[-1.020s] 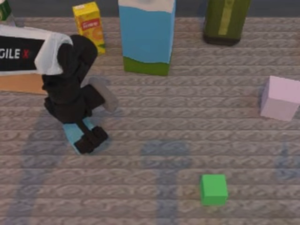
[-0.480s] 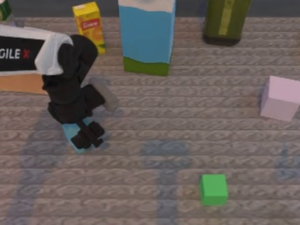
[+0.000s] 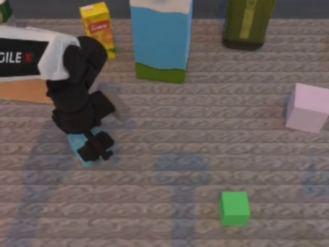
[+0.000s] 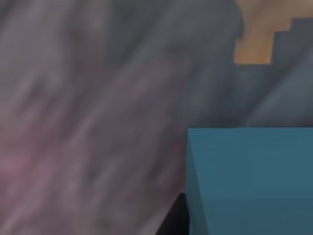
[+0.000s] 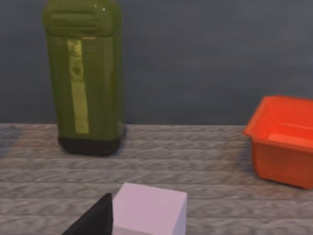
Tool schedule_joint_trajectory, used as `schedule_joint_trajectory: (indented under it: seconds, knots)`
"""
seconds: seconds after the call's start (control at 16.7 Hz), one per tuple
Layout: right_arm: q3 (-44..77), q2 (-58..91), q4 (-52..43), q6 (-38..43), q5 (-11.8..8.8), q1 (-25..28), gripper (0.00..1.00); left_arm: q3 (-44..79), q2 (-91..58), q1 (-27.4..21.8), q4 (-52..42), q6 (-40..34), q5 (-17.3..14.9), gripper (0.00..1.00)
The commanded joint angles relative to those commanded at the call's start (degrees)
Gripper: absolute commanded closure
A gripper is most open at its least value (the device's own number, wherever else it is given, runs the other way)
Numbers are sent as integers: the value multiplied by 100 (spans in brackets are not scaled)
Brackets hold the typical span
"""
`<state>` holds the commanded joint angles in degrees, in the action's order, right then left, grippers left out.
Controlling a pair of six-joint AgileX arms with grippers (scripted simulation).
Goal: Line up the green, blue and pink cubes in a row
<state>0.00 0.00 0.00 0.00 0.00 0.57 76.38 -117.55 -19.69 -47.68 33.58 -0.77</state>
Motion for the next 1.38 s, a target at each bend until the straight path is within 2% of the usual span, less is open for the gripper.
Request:
schedule_joint_trajectory:
  seconds: [0.36, 0.78, 1.02, 1.38]
  knots:
    - [0, 0, 0, 0, 0, 0, 0, 713, 440, 94, -1220, -21, 3, 100]
    - [0, 0, 0, 0, 0, 0, 0, 821, 489, -12, -1347, -2, 7, 100]
    - [0, 0, 0, 0, 0, 0, 0, 1034, 405, -822, -1504, 59, 16, 100]
    - [0, 0, 0, 0, 0, 0, 0, 1413, 290, -2673, -1831, 177, 22, 100]
